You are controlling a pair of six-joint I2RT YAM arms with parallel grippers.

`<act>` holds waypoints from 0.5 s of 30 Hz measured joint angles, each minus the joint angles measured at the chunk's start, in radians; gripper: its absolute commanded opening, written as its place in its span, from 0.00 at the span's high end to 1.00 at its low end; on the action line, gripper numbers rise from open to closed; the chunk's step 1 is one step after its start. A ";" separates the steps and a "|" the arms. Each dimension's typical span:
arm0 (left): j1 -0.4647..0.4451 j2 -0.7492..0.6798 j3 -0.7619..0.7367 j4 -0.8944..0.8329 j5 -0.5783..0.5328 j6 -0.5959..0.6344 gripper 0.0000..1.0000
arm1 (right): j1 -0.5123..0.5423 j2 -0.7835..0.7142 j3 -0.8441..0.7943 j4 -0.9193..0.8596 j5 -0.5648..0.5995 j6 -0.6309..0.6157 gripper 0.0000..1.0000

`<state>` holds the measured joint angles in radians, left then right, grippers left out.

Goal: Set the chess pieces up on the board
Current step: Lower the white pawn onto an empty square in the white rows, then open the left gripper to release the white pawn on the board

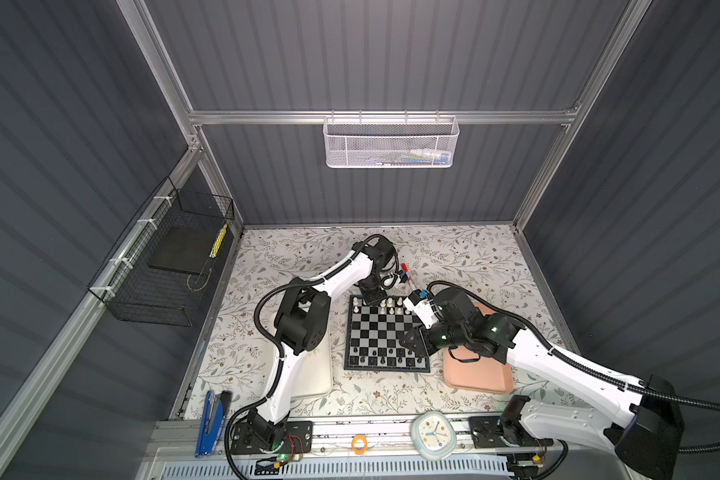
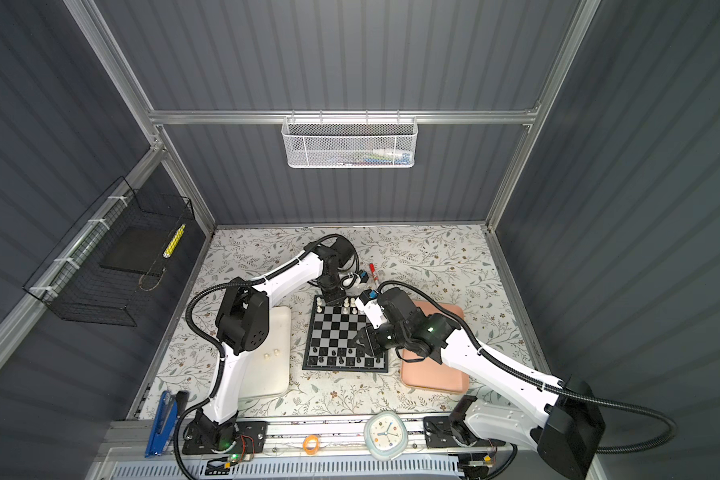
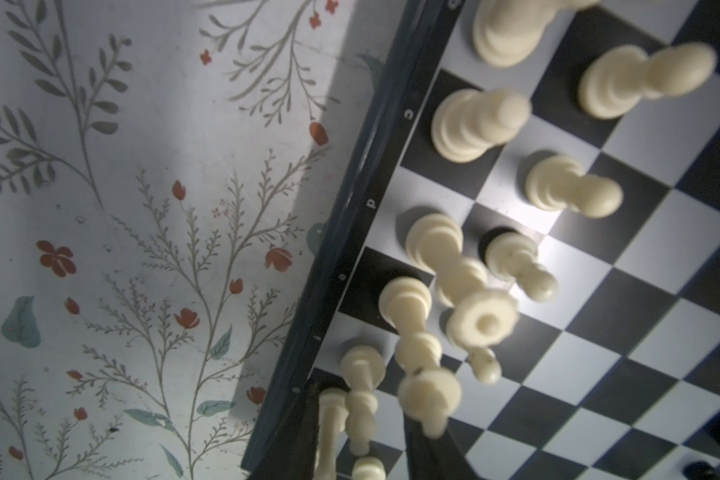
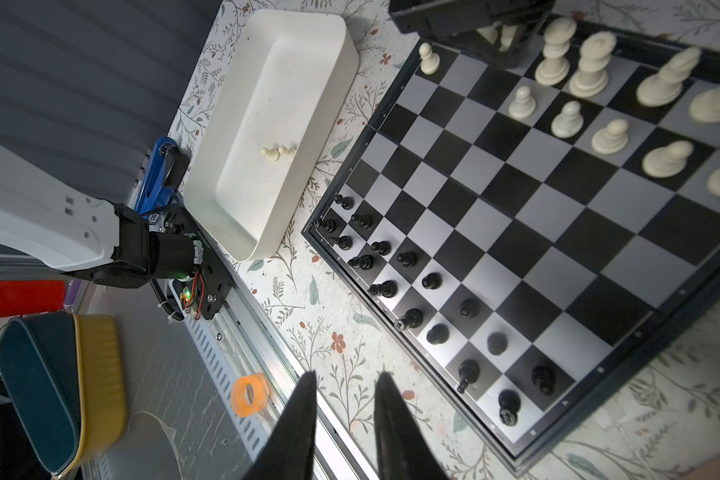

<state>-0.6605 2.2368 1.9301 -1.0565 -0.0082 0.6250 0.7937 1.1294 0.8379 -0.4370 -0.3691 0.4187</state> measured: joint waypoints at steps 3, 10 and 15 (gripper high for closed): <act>0.000 0.000 0.009 -0.005 0.000 0.000 0.64 | -0.001 0.001 0.000 -0.006 0.000 0.000 0.73; 0.000 0.000 0.019 -0.020 0.000 0.000 0.63 | -0.004 -0.041 0.000 -0.018 0.002 -0.001 0.73; 0.000 -0.007 0.019 -0.040 0.000 0.003 0.63 | -0.008 -0.052 0.000 -0.035 0.002 -0.003 0.73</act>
<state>-0.6605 2.2295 1.9495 -1.0969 -0.0082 0.6277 0.7860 1.0775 0.8379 -0.4721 -0.3668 0.4152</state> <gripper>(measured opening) 0.369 0.274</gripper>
